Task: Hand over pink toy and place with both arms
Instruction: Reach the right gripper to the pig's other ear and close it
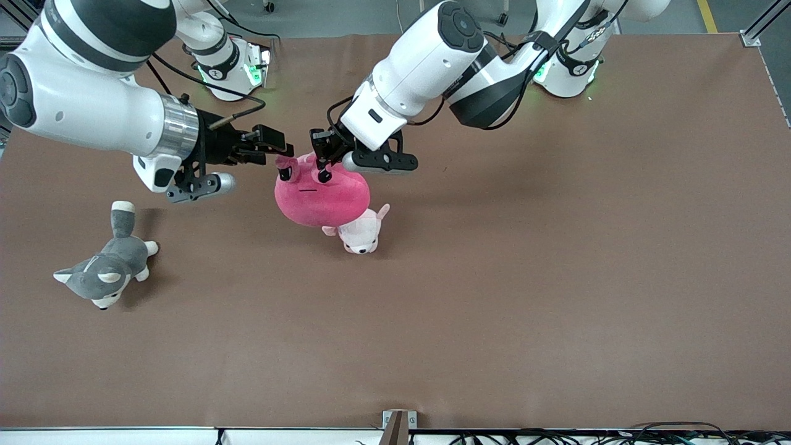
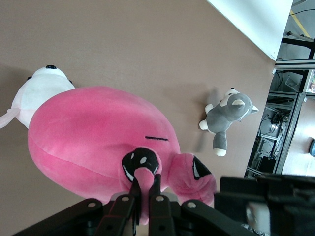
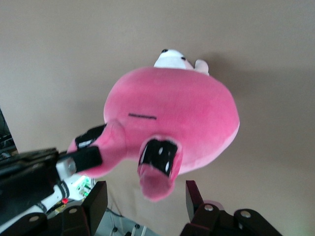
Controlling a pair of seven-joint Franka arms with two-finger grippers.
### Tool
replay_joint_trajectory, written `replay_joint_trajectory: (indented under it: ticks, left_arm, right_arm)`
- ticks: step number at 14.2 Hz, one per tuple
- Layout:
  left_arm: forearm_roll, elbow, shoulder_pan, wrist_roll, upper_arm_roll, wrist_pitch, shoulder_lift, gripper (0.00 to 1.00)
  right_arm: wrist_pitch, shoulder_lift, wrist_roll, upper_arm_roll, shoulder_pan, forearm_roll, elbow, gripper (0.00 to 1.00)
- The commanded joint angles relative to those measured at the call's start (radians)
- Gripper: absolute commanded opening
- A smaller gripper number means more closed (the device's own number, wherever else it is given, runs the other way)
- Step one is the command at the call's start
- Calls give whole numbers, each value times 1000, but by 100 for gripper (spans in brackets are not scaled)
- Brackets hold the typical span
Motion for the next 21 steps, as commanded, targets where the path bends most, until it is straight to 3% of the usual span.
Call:
replay_joint_trajectory:
  ticks: [1, 10, 11, 13, 14, 19, 20, 21]
  left_arm:
    - [4, 29, -13, -7, 10, -11, 3, 0]
    - [4, 28, -13, -7, 10, -12, -3, 0]
    - [4, 28, -13, -7, 10, -12, -3, 0]
    - [4, 28, -13, -7, 10, -12, -3, 0]
    - [4, 28, -12, -7, 10, -14, -5, 0]
    - [6, 28, -12, -7, 9, -15, -5, 0]
    - [4, 28, -12, -6, 9, -14, -3, 2]
    - [6, 28, -10, -3, 9, -15, -5, 14]
  right_arm:
    - [37, 0, 11, -2, 23, -60, -3, 73]
    - [35, 20, 3, -2, 52, -68, -17, 70]
    - [35, 18, 3, -2, 55, -68, -17, 55]
    - [22, 18, 3, 0, 63, -68, -16, 7]
    - [12, 18, 6, 0, 61, -64, -9, 1]
    - [11, 18, 5, -3, 53, -56, -2, 0]
    - [11, 18, 5, -3, 53, -56, 3, 0]
    - [11, 17, 5, -5, 50, -56, 4, 0]
